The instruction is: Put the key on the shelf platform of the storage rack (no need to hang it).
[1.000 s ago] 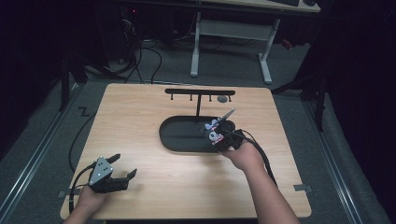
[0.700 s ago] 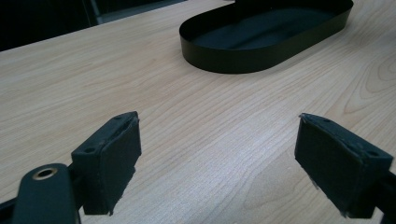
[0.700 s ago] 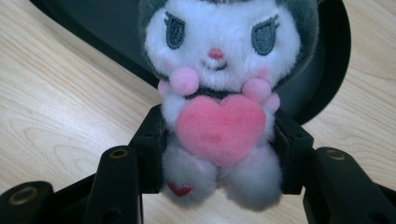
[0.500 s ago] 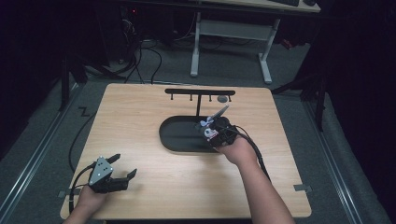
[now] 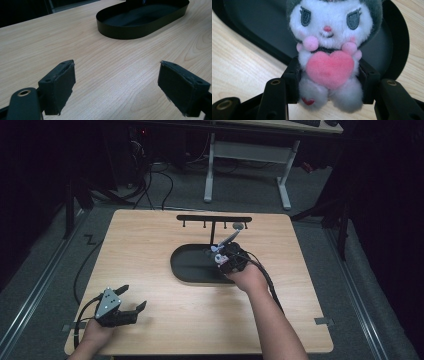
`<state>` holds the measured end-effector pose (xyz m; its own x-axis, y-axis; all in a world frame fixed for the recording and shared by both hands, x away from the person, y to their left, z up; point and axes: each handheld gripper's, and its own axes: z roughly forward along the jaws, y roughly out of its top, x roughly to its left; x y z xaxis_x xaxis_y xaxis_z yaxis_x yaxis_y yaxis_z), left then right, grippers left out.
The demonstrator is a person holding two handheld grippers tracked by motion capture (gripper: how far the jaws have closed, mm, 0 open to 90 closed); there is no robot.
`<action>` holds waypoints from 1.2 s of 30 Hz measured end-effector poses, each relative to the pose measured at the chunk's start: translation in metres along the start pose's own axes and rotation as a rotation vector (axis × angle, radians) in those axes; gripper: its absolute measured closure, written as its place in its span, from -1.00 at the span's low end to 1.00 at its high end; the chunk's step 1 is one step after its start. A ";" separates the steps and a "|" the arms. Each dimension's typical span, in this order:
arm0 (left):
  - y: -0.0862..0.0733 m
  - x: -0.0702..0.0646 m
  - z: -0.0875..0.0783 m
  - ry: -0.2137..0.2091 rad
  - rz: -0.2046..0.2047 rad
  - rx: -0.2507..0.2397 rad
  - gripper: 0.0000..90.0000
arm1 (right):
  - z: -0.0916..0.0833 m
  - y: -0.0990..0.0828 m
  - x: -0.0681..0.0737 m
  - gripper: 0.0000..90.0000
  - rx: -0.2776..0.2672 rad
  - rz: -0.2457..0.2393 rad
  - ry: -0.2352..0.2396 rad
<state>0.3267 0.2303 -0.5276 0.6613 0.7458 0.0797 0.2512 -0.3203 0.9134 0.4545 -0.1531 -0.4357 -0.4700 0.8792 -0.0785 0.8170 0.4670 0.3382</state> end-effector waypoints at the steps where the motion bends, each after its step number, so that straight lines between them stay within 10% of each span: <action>1: 0.000 0.000 0.000 0.001 0.001 0.000 -0.66 | 0.002 0.001 0.000 0.07 -0.001 0.005 -0.002; 20: 0.000 0.000 0.000 0.001 0.004 0.000 -0.66 | 0.043 0.000 -0.004 0.03 0.040 0.079 -0.020; 36: 0.000 -0.001 0.001 0.001 0.004 0.004 -0.66 | 0.023 -0.009 -0.005 -0.42 -0.038 0.098 0.014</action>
<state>0.3267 0.2294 -0.5278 0.6619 0.7448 0.0841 0.2508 -0.3258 0.9116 0.4570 -0.1593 -0.4603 -0.3932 0.9189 -0.0303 0.8464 0.3746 0.3786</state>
